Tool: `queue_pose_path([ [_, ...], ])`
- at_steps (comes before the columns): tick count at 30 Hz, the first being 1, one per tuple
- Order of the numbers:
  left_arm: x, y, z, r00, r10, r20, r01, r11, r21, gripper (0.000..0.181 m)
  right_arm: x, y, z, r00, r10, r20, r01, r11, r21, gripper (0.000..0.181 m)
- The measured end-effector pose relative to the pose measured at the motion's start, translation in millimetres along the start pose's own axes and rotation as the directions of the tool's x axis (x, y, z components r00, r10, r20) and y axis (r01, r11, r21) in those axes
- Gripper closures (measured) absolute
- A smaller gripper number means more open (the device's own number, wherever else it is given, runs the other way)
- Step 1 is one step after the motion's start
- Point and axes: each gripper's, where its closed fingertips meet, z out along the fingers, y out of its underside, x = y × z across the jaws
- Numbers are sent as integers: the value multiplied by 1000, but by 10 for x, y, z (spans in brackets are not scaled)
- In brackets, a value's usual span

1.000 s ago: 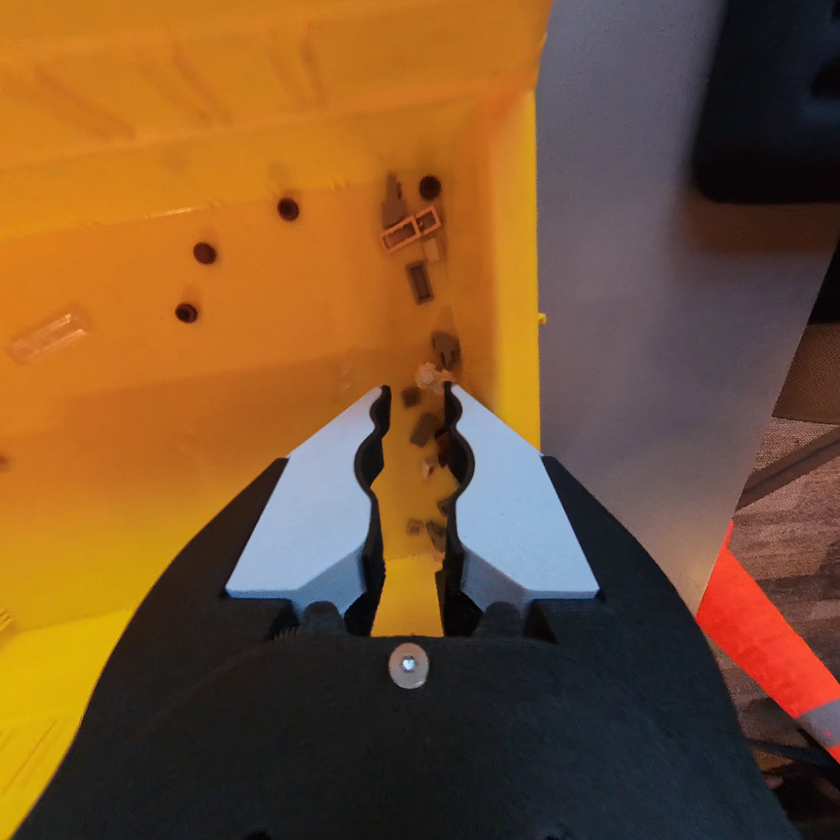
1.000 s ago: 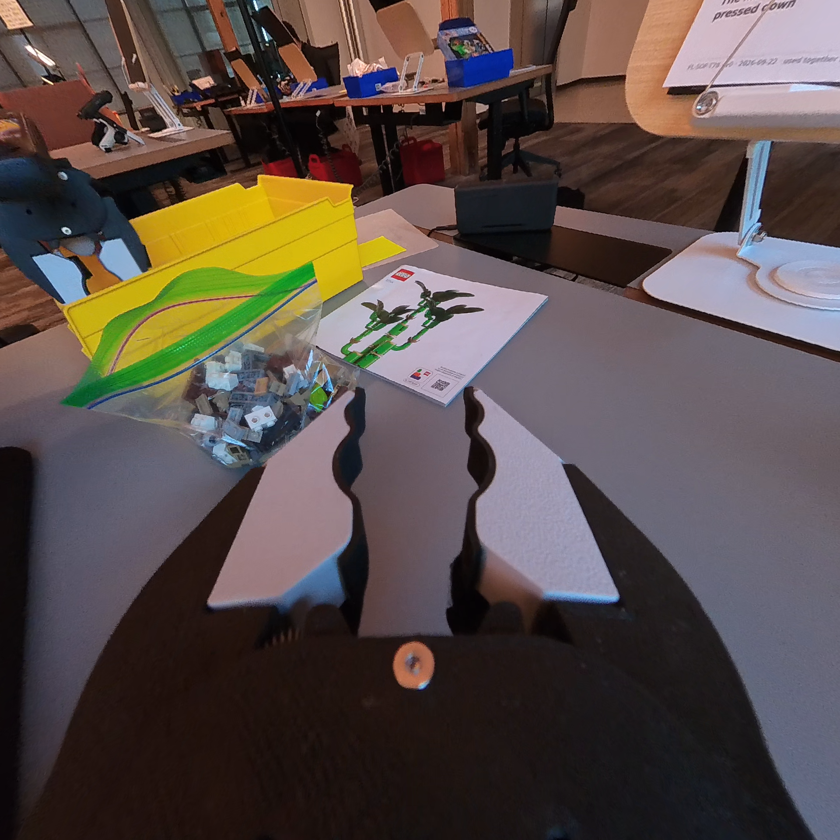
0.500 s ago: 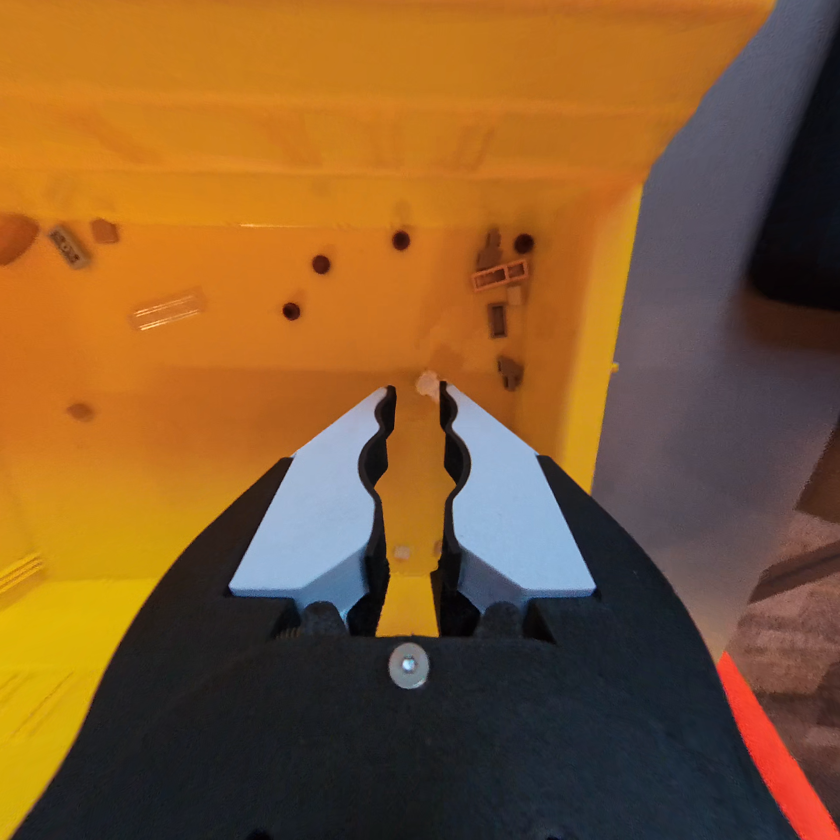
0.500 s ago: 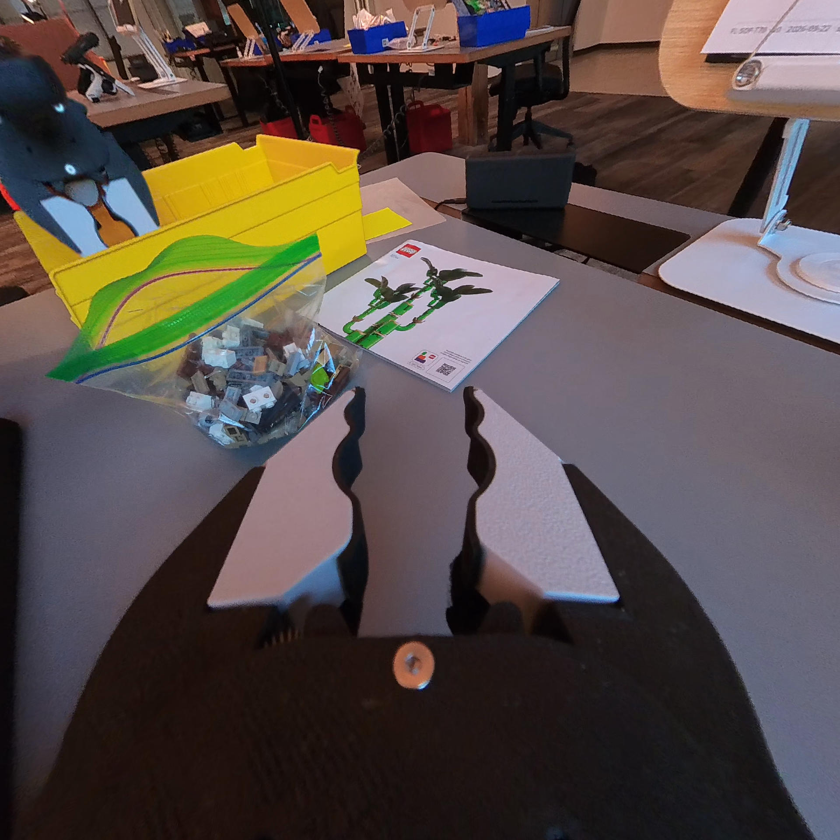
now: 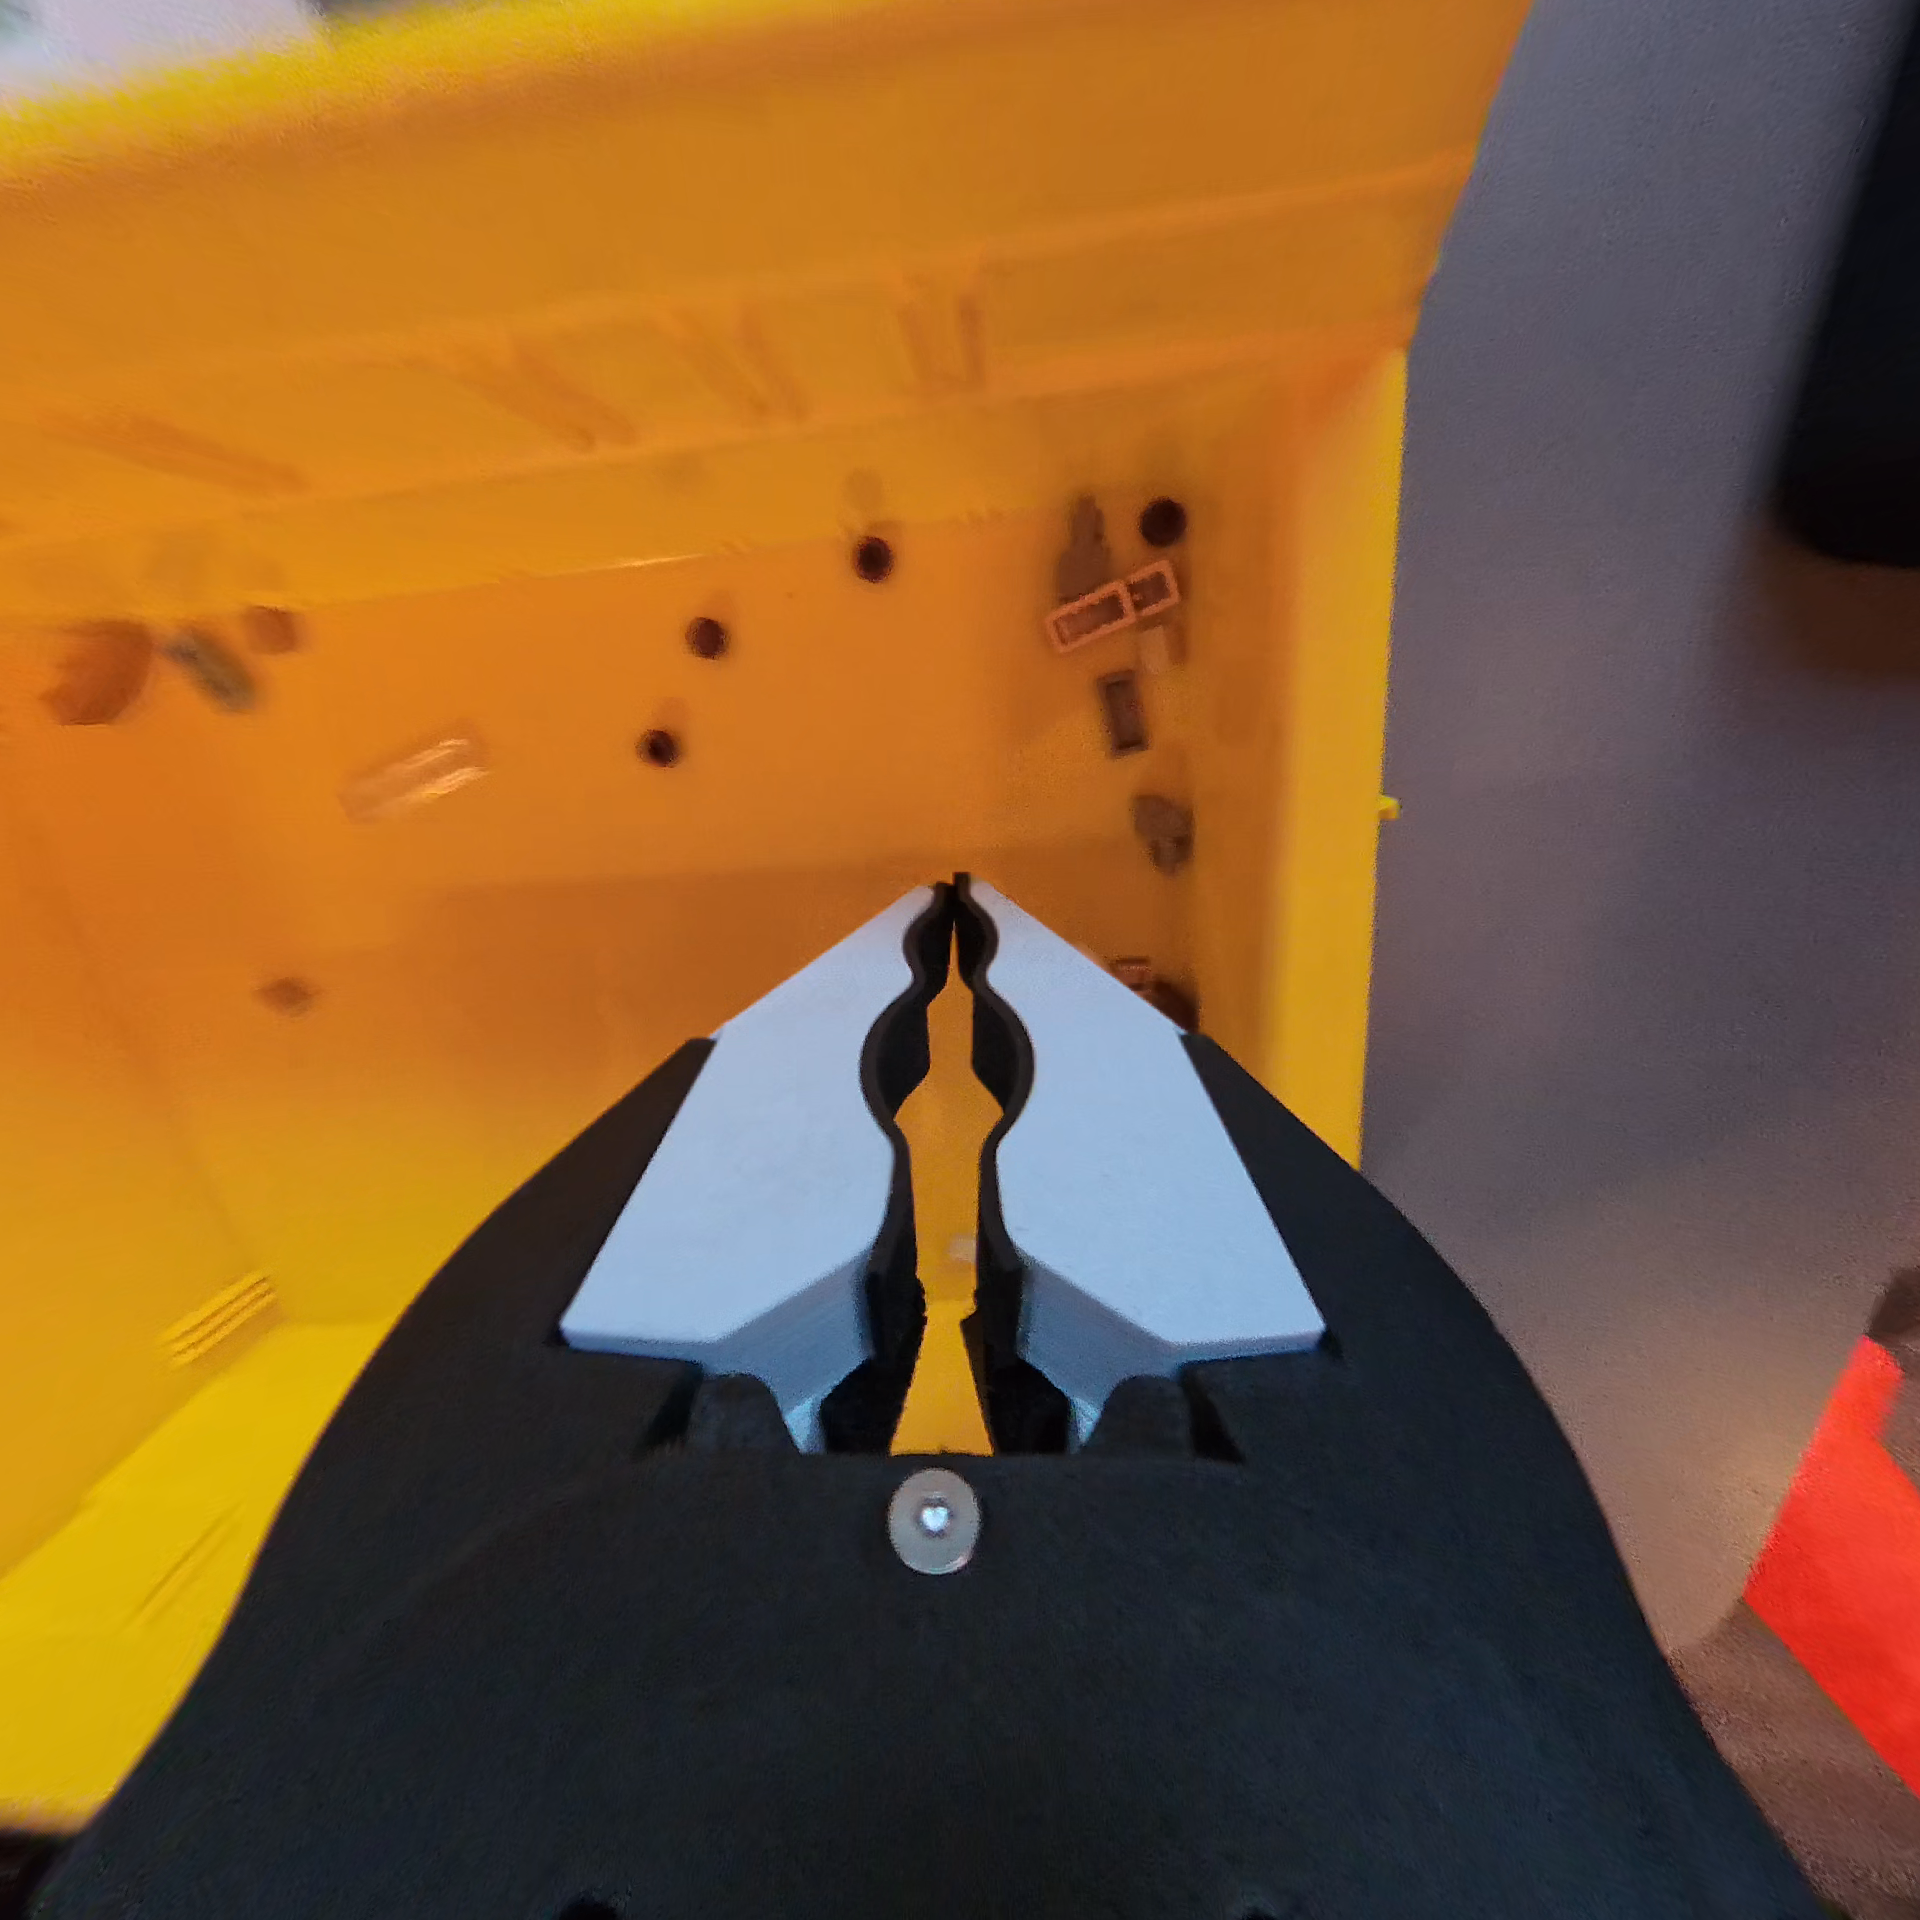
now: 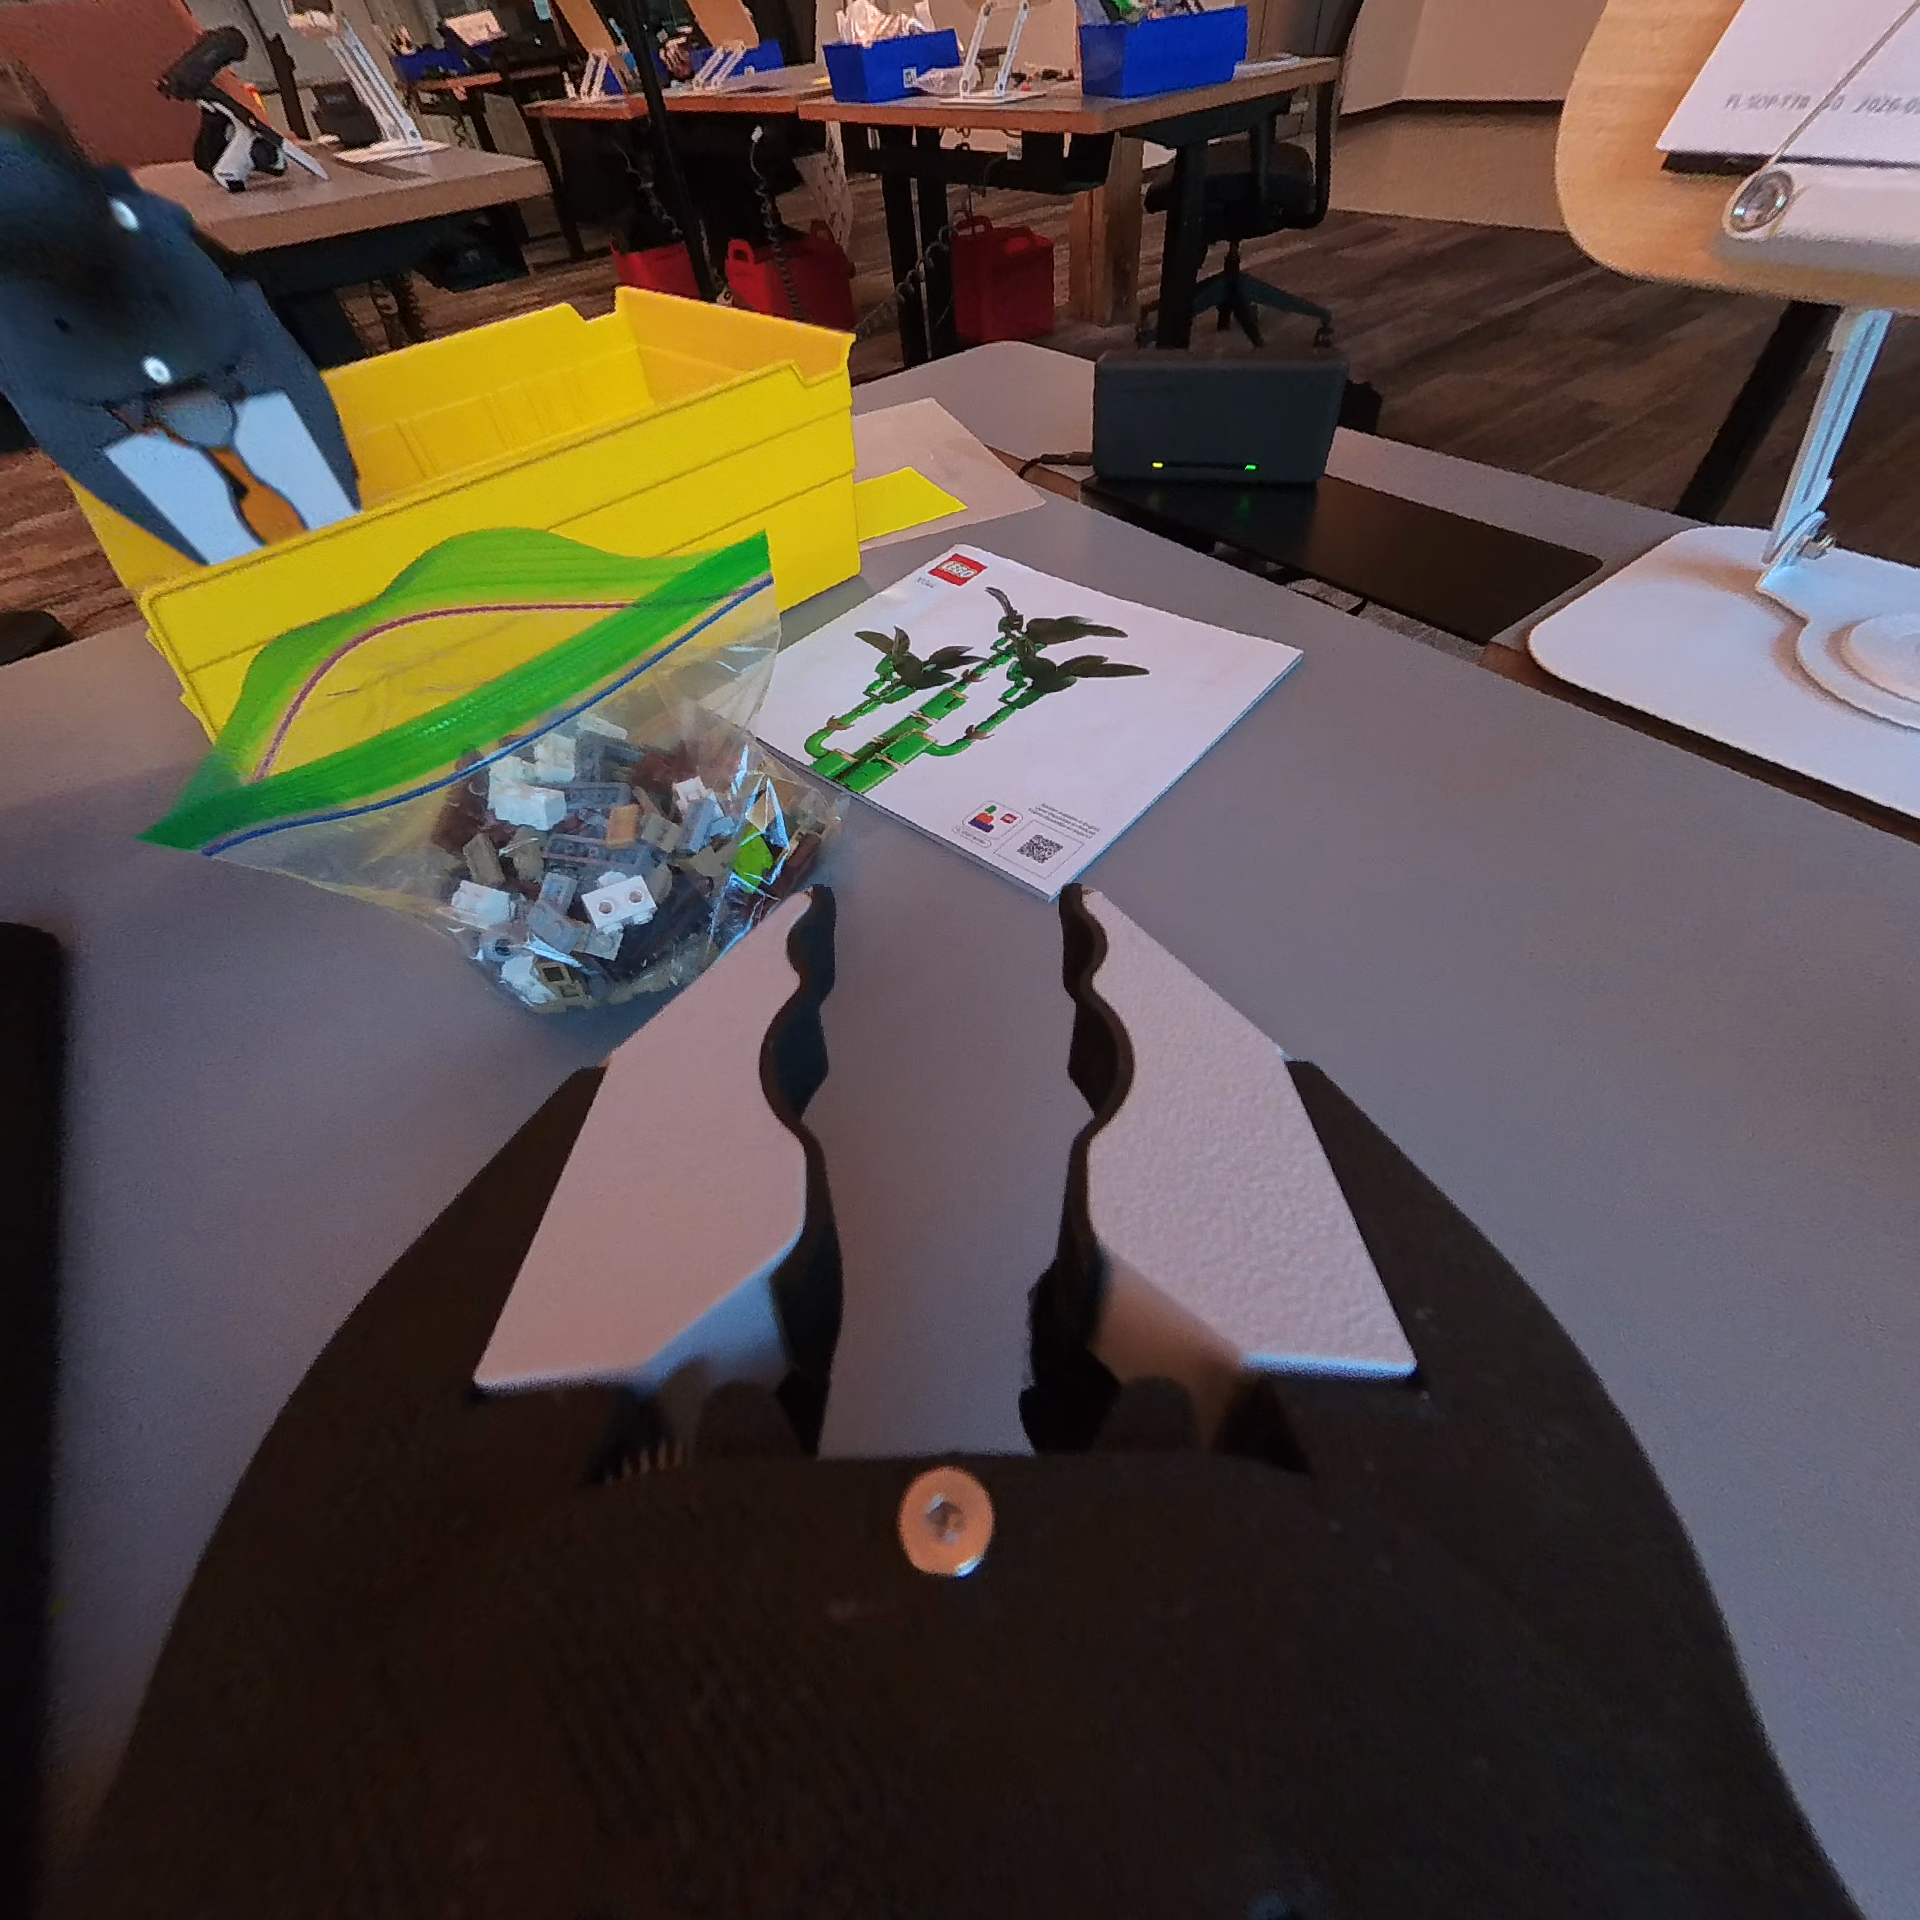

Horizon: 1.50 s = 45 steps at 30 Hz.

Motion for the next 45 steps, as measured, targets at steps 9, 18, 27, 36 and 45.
queue_pose_path([
  [9, -158, -77, -438, 921, -388, -19, 389, 921, 36, 159, -35, -22, -14, 1000, -6, 11, 6, 1000, -1, 138],
  [18, 183, 270, 62, 843, -536, -42, 523, 837, -163, 152, -95, 36, 23, 999, -41, 23, 42, 998, -43, 138],
  [27, -83, 56, -300, 866, -488, 107, 493, 869, -33, 170, -81, 37, 22, 999, -44, 17, 45, 998, -47, 138],
  [36, -120, -2255, -809, 932, -363, -12, 311, 781, 542, 171, -31, 78, 8, 997, -72, -10, 71, 995, -66, 138],
  [45, -305, -2364, -462, 896, -428, -117, 431, 779, 456, 148, -78, -18, -44, 996, -93, 0, 93, 995, -40, 138],
])
